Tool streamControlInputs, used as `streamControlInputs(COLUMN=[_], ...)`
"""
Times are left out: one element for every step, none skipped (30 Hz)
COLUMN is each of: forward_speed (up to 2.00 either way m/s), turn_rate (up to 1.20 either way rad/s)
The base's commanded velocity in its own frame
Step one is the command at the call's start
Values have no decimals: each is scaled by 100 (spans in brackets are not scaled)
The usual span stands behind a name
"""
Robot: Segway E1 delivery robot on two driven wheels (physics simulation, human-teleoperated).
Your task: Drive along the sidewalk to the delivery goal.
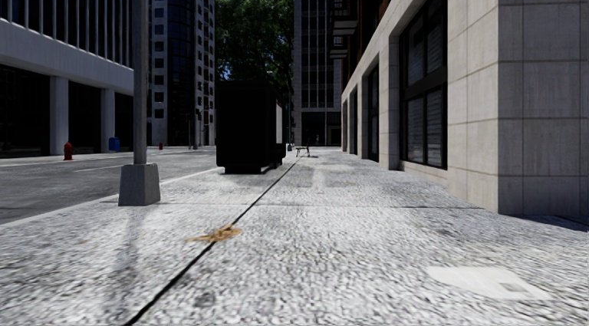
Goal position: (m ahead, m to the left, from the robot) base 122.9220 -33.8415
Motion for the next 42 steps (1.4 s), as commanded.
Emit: streamControlInputs(forward_speed=[200, 200, 200, 200, 200, 200, 200, 200, 200, 200, 200, 200, 200, 200, 200, 200, 200, 200, 200, 200, 200, 200, 200, 200, 200, 200, 200, 200, 200, 200, 200, 200, 200, 200, 200, 200, 200, 200, 200, 200, 200, 200], turn_rate=[0, 0, 0, 0, 0, 0, 0, 0, 0, 0, 0, 0, 0, 0, 0, 0, 0, 0, 0, -1, -8, -8, -12, -18, -19, -19, -20, -20, -12, -12, 0, 0, 0, 0, 0, 0, 0, 0, -6, -55, -62, -62])
